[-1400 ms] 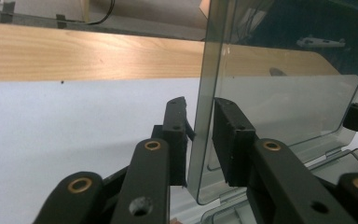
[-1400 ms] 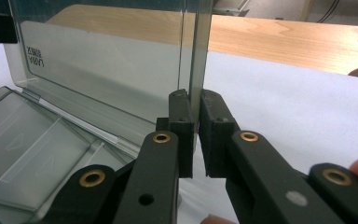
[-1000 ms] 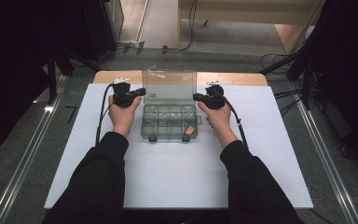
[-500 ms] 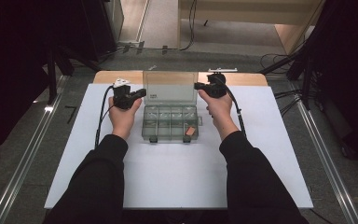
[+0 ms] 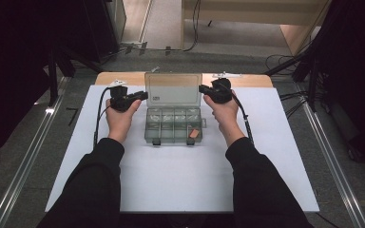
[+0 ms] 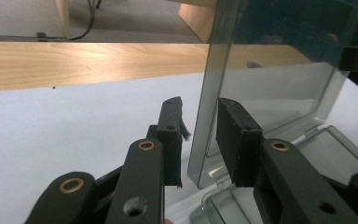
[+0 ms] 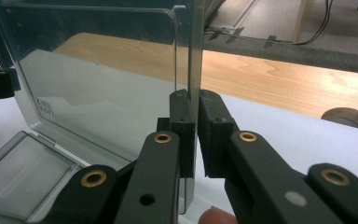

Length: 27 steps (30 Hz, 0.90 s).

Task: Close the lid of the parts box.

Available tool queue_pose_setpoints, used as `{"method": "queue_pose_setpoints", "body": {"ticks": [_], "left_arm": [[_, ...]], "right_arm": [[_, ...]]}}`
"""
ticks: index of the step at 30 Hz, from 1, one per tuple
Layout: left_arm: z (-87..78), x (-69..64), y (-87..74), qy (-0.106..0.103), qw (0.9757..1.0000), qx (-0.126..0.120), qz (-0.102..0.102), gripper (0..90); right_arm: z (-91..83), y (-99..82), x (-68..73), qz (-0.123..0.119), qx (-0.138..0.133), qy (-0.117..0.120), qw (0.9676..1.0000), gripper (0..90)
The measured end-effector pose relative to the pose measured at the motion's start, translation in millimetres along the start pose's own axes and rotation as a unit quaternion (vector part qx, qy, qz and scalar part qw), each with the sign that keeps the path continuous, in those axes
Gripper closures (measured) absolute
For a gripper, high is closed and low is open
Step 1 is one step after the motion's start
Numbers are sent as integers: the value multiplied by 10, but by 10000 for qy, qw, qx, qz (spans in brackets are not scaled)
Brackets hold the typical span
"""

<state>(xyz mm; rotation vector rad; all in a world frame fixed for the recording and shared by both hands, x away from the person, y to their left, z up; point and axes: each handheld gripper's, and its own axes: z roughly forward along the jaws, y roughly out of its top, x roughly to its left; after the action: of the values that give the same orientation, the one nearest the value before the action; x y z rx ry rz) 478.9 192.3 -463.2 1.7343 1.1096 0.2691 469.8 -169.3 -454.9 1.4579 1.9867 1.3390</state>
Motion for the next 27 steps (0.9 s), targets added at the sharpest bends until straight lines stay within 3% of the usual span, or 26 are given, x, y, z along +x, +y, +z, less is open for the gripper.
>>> {"method": "queue_pose_setpoints", "body": {"ticks": [4, 9, 19, 27], "left_arm": [[-75, 43, 22, -154, 9998, -81, -59, 784], [-54, 71, 48, -42, 10000, 41, -12, 895], [70, 109, 94, -116, 9993, 54, -350, 900], [105, 76, 110, -283, 9984, 55, -483, 900]], "right_arm": [[-21, -24, 13, -110, -76, 8, 9999, 833], [-57, -60, 37, -230, -177, -3, 9996, 831], [-136, -143, 76, -473, -367, 8, 9982, 827], [-174, -197, 64, -391, -453, 145, 9981, 813]]}}
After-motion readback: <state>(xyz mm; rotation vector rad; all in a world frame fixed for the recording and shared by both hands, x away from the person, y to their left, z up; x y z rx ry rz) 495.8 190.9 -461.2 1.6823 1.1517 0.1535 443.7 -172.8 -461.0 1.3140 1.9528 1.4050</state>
